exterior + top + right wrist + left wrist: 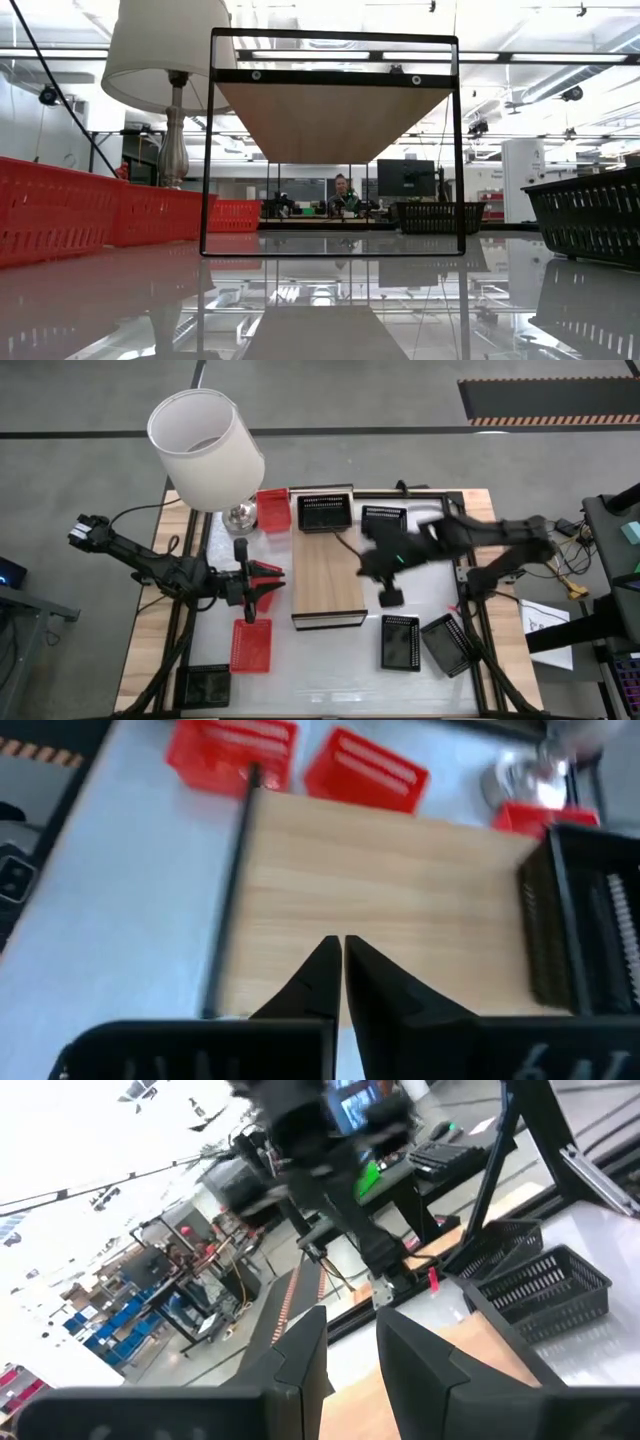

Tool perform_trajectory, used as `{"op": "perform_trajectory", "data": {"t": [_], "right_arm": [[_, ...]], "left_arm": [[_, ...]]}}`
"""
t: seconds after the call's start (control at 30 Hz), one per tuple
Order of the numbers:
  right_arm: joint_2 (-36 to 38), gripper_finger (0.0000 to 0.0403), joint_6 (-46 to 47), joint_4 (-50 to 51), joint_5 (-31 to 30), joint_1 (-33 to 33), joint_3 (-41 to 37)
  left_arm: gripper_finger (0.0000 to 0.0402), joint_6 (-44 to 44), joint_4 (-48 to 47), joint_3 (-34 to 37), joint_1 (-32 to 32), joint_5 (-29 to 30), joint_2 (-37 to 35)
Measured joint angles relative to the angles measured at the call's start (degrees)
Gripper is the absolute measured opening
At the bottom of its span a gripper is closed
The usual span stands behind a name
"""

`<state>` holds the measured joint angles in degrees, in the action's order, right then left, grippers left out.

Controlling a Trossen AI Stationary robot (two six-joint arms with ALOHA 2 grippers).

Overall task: Stack baskets on shelf by color
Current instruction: Put the red bin on the shelf

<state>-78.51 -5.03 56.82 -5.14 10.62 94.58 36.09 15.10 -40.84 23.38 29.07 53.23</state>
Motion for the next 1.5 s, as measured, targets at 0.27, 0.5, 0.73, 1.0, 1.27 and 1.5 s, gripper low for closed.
{"op": "perform_trajectory", "data": {"t": [0.27,0.5,0.73,1.0,1.27,1.5], "right_arm": [[14.52,0.0009,-3.09,-26.99,-5.41,9.01,-27.78],[23.37,0.0009,-1.66,-36.57,-9.65,12.37,-41.95],[30.24,0.0009,-0.95,-42.33,-9.93,14.15,-51.37],[36.18,0.0009,-12.09,-58.75,-7.72,12.43,-63.42],[44.65,0.0009,-17.31,-61.75,-6.17,6.94,-66.33],[48.63,0.0009,-17.73,-60.02,-1.81,6.48,-67.49]], "left_arm": [[0.0075,-5.62,2.85,0.00,0.04,-0.06,0.04],[0.0075,-22.66,1.14,2.01,0.04,-0.09,0.04],[0.0075,-46.65,-1.70,6.82,-0.04,7.76,0.16],[0.0075,-59.78,-4.19,7.20,-0.04,11.47,4.25],[0.0075,-75.02,-17.53,1.27,-0.02,11.18,9.47],[0.0057,-110.65,-57.66,-11.40,-0.96,5.06,17.98]]}}
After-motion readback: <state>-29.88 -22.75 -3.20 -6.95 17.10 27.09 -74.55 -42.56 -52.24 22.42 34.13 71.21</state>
